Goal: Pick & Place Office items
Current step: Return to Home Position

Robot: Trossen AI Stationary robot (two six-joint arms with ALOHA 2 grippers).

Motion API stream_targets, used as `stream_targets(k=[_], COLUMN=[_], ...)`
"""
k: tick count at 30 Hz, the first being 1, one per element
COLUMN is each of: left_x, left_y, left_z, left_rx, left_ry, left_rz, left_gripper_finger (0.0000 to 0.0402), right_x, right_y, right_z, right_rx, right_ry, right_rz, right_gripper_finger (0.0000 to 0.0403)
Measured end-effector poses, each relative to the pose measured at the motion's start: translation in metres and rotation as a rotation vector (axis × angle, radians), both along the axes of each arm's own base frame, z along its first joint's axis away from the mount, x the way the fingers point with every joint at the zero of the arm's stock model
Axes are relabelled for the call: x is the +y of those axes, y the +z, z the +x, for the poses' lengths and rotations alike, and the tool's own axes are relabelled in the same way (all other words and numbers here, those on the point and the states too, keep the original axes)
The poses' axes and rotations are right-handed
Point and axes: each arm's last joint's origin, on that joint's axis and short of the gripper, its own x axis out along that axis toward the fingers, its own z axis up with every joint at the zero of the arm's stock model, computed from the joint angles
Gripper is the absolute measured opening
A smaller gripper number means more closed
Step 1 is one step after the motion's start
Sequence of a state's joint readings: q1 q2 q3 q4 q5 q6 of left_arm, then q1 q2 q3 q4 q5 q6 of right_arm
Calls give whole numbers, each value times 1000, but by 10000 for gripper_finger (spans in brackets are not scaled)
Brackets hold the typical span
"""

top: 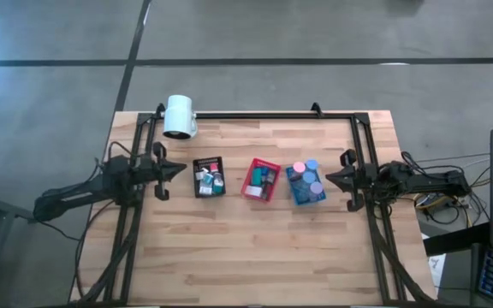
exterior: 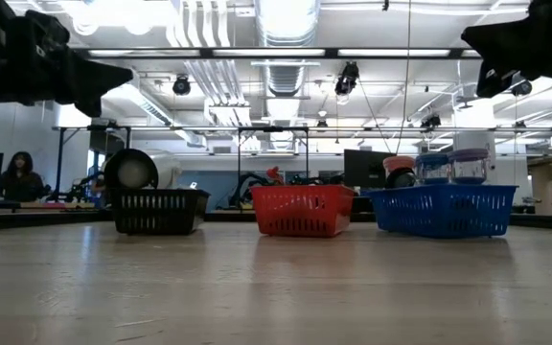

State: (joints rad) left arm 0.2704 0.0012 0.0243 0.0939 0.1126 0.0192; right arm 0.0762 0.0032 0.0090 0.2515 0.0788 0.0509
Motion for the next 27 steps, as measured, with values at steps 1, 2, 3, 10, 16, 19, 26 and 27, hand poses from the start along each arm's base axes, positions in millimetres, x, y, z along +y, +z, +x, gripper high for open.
stream_targets(k=[1, 2, 3, 10, 16, 19, 26, 27], left_x=[0, 0, 0, 0, 0, 0, 0, 0], left_y=[-3, -4, -5, -3, -3, -5, -6, -6], left_z=[1, 1, 1, 1, 1, 1, 1, 1], left_rx=[-9, -6, -2, -21, -25, -5, 12, 12], left_ry=[-2, -2, -2, -6, -7, -7, -8, -9], left_rz=[-9, -18, -22, -34, -41, -51, -55, -55], left_gripper_finger=[0, 0, 0, 0, 6, 16, 24, 24], right_x=[0, 0, 0, -1, -1, -1, -2, -2], right_y=[-1, -1, -1, -1, -1, 1, 1, 1], right_z=[0, 0, 0, 0, 0, 0, 0, 0], right_rx=[7, 5, 5, 15, 15, -6, -6, -4], right_ry=[-1, -1, -2, -30, -35, -49, -79, -79], right_rz=[-3, -3, -3, 18, 11, 7, 20, 19], right_gripper_finger=[13, 13, 13, 13, 13, 13, 13, 13])
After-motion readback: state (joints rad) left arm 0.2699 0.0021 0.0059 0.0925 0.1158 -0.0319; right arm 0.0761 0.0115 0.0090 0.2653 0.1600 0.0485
